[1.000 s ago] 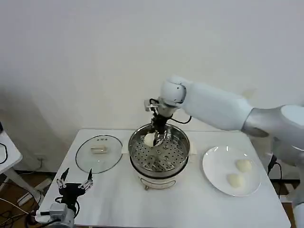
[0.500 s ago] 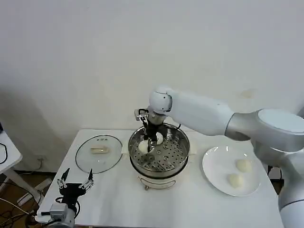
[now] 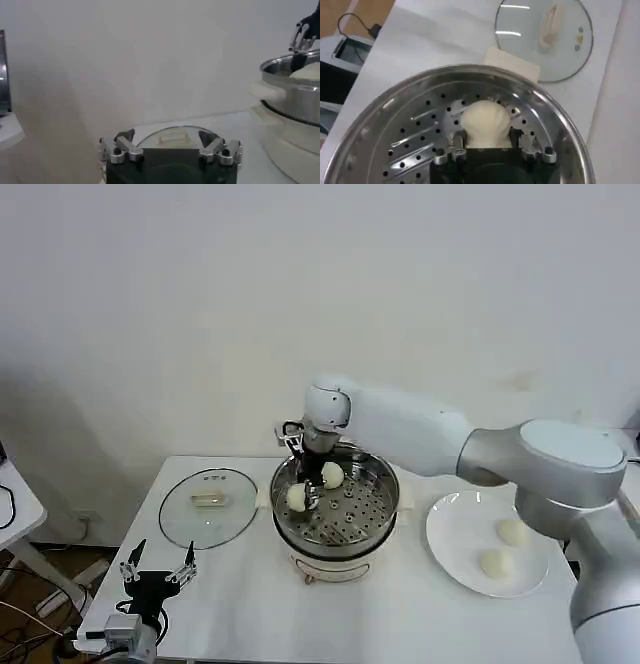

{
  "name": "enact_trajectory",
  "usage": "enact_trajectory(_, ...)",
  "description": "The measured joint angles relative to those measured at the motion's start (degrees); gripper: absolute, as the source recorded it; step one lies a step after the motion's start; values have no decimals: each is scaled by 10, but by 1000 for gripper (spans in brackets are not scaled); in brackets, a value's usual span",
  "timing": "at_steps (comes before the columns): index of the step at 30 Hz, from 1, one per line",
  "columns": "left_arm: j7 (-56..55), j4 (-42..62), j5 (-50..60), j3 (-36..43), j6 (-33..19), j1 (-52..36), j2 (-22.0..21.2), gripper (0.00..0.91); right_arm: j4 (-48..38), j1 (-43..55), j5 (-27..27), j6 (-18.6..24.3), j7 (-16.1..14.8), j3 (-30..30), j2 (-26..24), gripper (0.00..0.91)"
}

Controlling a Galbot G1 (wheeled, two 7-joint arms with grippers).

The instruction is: Take steamed baozi put them in steamer then cover it.

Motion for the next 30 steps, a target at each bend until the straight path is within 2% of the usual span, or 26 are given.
enact_trajectory(6,0,0,0,1,0,-1,0,907,1,-4,-5,0,1,3,3,645)
enact_trajectory(13,0,0,0,1,0,0,-1,907,3,-8,-11,2,1,3,5,655)
enact_trajectory(14,0,0,0,1,0,0,-1,907,2,-8,-11,2,1,3,5,806)
enact_trajectory(15,0,0,0,1,0,0,-1,907,2,-9,-11,3,3,3,5,907)
enact_trajectory(30,1,-1,-1,3,1,1,-5,907,27,-1,-14,2,7,13,-14,907)
